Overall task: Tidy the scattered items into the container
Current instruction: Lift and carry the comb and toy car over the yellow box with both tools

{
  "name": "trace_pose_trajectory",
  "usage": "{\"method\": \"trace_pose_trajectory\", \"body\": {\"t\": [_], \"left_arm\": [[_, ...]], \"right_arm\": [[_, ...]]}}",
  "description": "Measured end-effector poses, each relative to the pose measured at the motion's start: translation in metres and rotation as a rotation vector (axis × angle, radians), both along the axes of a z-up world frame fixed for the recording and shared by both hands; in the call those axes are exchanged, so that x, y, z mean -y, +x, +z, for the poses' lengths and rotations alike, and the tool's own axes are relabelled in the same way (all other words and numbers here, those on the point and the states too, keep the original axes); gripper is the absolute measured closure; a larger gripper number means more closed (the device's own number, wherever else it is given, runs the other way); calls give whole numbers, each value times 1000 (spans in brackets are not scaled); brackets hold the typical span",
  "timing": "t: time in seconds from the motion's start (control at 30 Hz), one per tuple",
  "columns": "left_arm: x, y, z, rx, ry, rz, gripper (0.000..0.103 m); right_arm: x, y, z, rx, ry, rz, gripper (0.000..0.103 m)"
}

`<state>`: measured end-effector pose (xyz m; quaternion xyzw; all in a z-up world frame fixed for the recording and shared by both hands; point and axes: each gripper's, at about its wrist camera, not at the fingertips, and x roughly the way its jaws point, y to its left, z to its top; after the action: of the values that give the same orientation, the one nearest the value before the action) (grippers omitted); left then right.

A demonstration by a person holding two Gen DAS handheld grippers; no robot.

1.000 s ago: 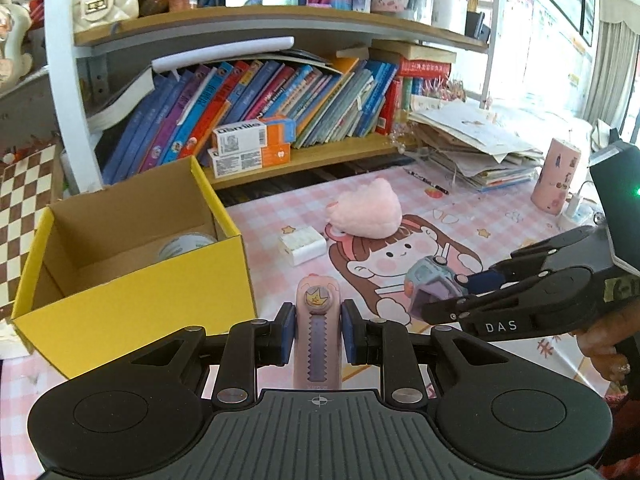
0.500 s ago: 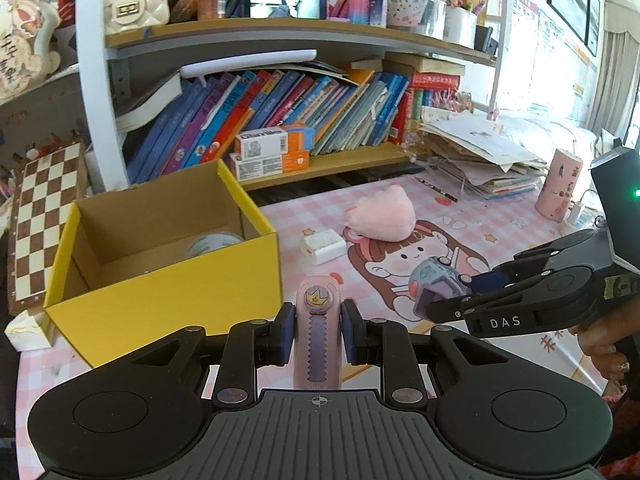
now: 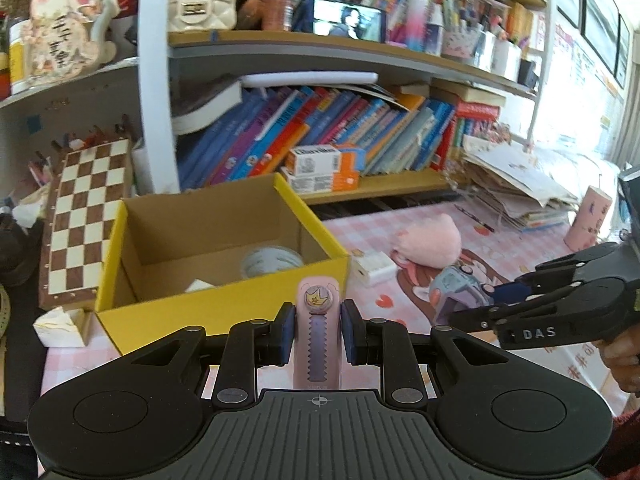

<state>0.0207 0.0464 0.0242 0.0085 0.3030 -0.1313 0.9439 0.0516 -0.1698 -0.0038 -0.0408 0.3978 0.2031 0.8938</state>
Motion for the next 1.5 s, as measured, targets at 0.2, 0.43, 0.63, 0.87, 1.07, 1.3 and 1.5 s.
{"method": "trace_pose_trajectory", "body": {"t": [0.2,0.43,0.63,0.87,1.07,1.3,1.5], "left_arm": [[-16,10,2,17,-12,29,80],[-32,24,6,35,-25,58,80],[-44,36,7,52,-30,76,80],[-52,53,7,64,-26,82,80],[-61,69,3,63,-19,95,80],[-73,89,-3,54,-3,117,80],[-82,111,-10,36,24,133,80]], "right_arm": [[-18,10,12,21,0,46,67],[-36,24,27,55,-2,94,67],[-49,36,37,76,-3,124,67],[-67,56,43,89,-10,157,67],[-82,72,46,103,-25,193,67],[-98,93,43,103,-42,233,67],[-115,114,39,106,-67,277,67]]}}
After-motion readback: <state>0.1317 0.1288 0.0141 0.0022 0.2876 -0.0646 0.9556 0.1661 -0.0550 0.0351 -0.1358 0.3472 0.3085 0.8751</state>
